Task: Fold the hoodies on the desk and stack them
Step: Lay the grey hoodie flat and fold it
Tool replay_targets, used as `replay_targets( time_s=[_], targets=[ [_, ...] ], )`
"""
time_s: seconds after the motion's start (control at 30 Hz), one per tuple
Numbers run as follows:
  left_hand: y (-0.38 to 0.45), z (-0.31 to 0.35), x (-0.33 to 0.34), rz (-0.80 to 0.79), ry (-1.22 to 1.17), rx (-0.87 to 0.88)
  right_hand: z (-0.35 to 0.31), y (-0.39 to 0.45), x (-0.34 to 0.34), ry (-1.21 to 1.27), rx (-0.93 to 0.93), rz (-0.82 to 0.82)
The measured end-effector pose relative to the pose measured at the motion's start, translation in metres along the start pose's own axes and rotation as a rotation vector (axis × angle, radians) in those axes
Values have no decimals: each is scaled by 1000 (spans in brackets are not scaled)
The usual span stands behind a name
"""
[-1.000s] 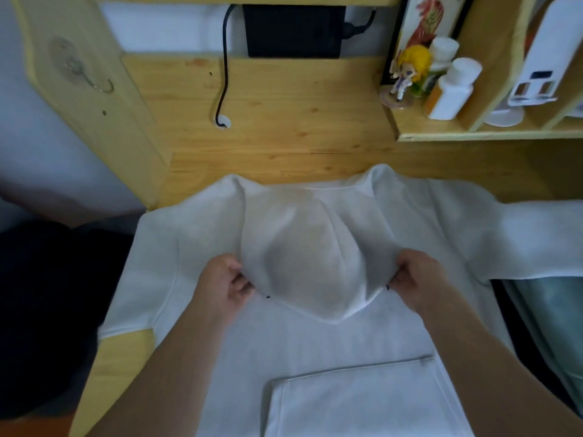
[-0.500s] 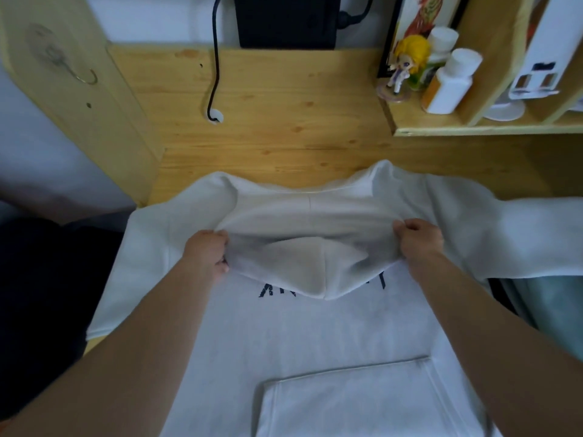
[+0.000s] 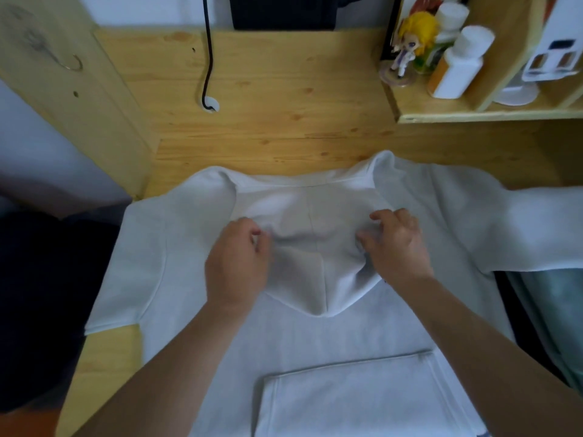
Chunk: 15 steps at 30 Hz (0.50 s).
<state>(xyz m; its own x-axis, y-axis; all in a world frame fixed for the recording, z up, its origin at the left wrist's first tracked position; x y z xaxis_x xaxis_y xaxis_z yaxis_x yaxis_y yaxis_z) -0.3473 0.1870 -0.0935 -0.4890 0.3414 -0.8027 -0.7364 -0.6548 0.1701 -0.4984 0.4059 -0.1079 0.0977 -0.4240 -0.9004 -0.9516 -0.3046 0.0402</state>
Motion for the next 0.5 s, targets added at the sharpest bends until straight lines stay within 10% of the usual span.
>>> replay_targets(
  time_s=[0.13, 0.5],
  targets=[
    [-11, -4, 32, -397, 280, 81, 4, 2, 15, -146, -4, -218],
    [-6, 5, -16, -187, -182, 3, 10, 2, -26, 158, 79, 24]
  ],
)
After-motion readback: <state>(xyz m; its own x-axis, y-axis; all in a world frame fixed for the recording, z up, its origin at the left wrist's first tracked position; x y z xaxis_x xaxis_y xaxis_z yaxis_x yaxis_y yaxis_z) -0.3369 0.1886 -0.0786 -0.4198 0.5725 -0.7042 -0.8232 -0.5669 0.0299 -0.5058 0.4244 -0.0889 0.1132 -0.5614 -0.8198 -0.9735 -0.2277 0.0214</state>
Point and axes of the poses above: each hand's wrist, its own y-axis towards the middle knuckle, its own x-axis out of the palm, z = x × y, the point moved 1 cm from there along y, towards the middle knuckle, and after that the axes turned 3 degrees about x, right-handed, at the moved point
